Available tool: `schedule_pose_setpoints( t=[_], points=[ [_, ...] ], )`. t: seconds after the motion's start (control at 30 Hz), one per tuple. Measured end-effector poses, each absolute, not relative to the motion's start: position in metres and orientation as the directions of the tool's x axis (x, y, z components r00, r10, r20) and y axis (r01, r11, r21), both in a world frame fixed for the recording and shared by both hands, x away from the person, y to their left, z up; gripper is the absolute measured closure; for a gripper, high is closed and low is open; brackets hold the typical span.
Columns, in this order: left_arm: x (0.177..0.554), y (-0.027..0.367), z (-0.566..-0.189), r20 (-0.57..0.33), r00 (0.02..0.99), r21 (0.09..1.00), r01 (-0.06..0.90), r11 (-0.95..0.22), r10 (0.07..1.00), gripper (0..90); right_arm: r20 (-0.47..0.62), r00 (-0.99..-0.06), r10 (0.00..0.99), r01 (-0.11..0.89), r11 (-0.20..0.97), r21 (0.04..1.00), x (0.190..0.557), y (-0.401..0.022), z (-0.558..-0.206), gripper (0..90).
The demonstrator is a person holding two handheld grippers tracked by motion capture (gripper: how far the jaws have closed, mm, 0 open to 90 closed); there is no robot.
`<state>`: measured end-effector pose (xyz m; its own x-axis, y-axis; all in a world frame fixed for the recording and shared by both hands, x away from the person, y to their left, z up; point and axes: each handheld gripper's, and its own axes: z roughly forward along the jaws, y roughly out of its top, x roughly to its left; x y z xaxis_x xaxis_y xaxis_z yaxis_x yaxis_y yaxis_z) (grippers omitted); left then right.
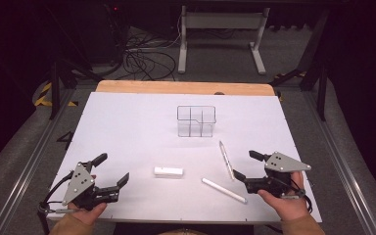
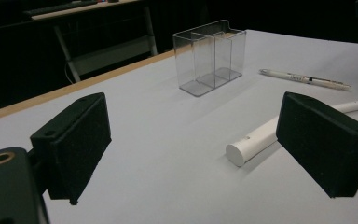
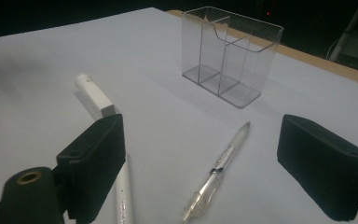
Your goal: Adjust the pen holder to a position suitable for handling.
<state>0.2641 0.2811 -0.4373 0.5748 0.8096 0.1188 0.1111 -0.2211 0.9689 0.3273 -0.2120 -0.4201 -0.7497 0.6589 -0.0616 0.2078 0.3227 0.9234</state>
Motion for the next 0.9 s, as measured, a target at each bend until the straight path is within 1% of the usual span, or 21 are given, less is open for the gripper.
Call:
schedule_pose_setpoints(
  t=[0.67,0.83,0.9],
  points=[
    [0.264,0.281,-0.438,0.122,0.575,0.968,0.111,-0.224,0.809,11.1,-0.063,-0.765,0.642,0.21,0.341,0.916,0.35,-0.193,-0.412,14.2],
    [0.264,0.281,-0.438,0.121,0.576,0.968,0.112,-0.224,0.809,11.1,-0.061,-0.765,0.641,0.216,0.345,0.913,0.353,-0.192,-0.411,9.6],
    [0.264,0.281,-0.438,0.122,0.574,0.968,0.112,-0.225,0.809,11.1,-0.044,-0.765,0.642,0.231,0.337,0.913,0.354,-0.191,-0.41,8.3]
  ],
)
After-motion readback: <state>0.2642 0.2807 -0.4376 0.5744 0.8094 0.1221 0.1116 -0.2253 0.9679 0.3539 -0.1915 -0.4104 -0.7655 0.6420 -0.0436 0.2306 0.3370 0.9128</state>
